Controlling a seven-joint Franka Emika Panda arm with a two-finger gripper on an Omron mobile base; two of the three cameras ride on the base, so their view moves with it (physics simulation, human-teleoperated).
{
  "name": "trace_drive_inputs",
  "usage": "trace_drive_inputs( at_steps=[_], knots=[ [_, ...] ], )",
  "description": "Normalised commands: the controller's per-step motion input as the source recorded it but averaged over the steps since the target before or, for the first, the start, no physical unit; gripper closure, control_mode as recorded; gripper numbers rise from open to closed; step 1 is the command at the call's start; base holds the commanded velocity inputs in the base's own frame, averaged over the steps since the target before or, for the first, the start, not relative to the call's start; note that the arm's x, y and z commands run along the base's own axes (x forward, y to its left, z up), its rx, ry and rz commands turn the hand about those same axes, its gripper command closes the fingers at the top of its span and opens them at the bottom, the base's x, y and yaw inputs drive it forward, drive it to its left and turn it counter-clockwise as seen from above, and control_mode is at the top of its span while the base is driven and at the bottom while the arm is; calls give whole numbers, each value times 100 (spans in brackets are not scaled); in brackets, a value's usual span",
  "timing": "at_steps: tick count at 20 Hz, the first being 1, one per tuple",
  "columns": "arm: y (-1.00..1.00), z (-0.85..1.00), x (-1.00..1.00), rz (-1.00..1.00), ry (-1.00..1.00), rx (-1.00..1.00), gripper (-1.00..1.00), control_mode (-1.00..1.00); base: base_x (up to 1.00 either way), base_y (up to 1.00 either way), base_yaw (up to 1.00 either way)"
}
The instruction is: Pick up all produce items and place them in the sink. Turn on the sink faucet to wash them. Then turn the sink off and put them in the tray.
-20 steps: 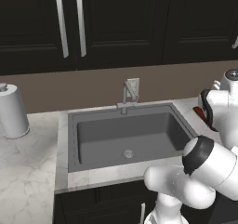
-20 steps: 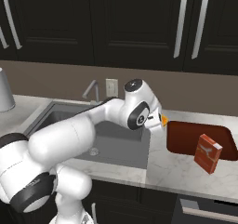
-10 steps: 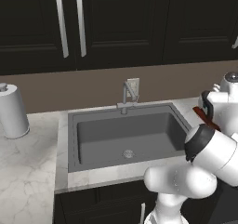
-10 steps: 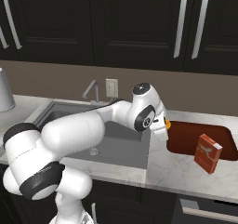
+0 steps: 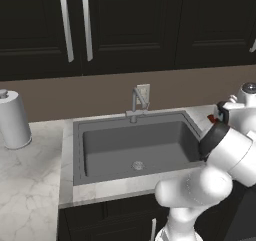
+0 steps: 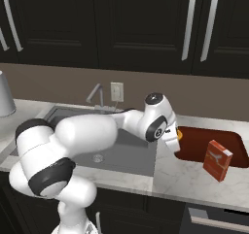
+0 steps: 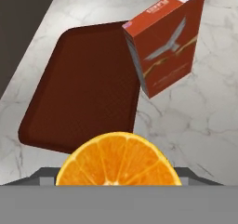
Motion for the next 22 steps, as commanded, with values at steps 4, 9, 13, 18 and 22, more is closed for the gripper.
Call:
trace_drive_inputs(
  at_steps=[4,9,13,18,22],
  knots=[
    [-25,-17,11,0,4,4,100,-100,0,0,0],
    [-21,-19,13,0,4,2,100,-100,0,0,0],
    [-11,-18,20,0,3,0,100,-100,0,0,0],
    [-5,-25,21,0,1,0,100,-100,0,0,0],
    [-2,-29,23,0,0,0,100,-100,0,0,0]
  ],
)
